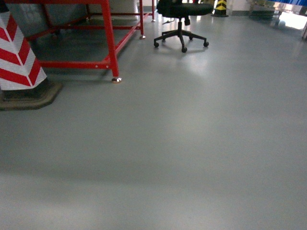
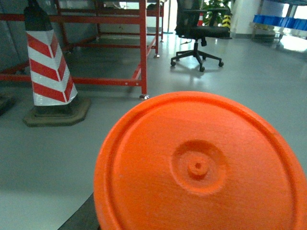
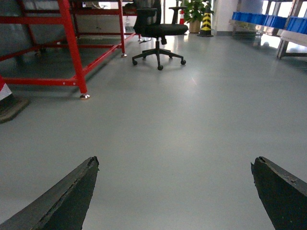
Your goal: Pick capacitor and pack into box
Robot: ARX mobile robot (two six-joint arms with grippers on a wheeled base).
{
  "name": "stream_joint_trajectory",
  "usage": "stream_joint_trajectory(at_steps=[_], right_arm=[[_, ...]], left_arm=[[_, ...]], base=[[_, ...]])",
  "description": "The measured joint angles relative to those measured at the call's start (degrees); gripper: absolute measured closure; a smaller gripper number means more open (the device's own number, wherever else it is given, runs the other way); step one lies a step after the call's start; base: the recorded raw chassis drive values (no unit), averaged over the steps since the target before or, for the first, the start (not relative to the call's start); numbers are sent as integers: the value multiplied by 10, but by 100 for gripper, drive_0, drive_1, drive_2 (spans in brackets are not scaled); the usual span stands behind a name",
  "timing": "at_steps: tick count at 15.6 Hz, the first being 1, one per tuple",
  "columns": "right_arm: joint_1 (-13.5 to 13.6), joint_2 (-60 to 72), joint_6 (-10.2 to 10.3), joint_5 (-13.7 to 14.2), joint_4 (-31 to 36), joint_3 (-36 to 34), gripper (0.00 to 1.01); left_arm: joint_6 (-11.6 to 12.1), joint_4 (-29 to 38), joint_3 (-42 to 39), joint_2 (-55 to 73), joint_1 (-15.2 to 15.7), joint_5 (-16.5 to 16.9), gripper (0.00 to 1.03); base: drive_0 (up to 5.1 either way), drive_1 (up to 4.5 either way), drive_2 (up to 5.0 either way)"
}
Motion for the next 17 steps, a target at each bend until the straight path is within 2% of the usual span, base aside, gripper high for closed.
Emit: stream_joint_trajectory(at_steps=[17], right_arm=[[0, 0, 0, 0, 0, 0, 3]], left_arm=[[0, 0, 0, 0, 0, 0, 59]], base=[[-498, 243, 243]])
